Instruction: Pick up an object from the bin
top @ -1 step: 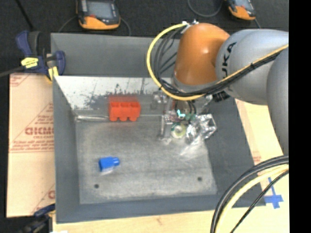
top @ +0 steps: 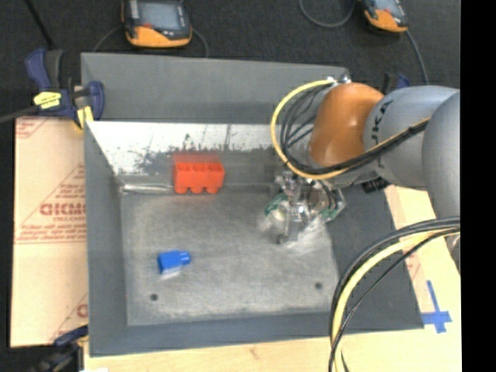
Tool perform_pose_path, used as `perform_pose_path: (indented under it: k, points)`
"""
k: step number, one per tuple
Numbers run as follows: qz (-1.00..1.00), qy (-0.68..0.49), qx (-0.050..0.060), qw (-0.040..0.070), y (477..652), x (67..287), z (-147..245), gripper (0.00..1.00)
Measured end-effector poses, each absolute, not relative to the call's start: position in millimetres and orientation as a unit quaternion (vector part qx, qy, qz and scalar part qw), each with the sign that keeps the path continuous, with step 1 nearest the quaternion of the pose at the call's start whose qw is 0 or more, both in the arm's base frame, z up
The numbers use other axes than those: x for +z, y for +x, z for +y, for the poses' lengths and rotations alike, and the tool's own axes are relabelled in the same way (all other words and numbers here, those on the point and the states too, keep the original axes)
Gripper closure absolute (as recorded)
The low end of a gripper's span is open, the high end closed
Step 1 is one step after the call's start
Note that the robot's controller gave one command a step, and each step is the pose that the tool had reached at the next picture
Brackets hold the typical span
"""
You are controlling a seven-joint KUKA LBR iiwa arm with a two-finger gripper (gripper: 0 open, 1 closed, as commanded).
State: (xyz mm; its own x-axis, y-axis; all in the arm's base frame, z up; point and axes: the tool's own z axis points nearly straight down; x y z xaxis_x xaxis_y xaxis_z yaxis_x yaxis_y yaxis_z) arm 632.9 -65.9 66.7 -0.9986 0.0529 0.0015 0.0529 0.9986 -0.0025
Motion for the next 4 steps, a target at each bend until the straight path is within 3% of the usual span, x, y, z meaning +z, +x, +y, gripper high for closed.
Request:
perform_pose_path:
  k: [1,2,4]
  points:
    - [-0.997,-0.077,0.000,-0.005,626.7,102,-91,0.00]
    - [-0.991,-0.133,0.000,-0.006,626.9,106,-107,0.00]
    - [-0.993,-0.115,0.001,-0.006,628.2,87,-106,0.00]
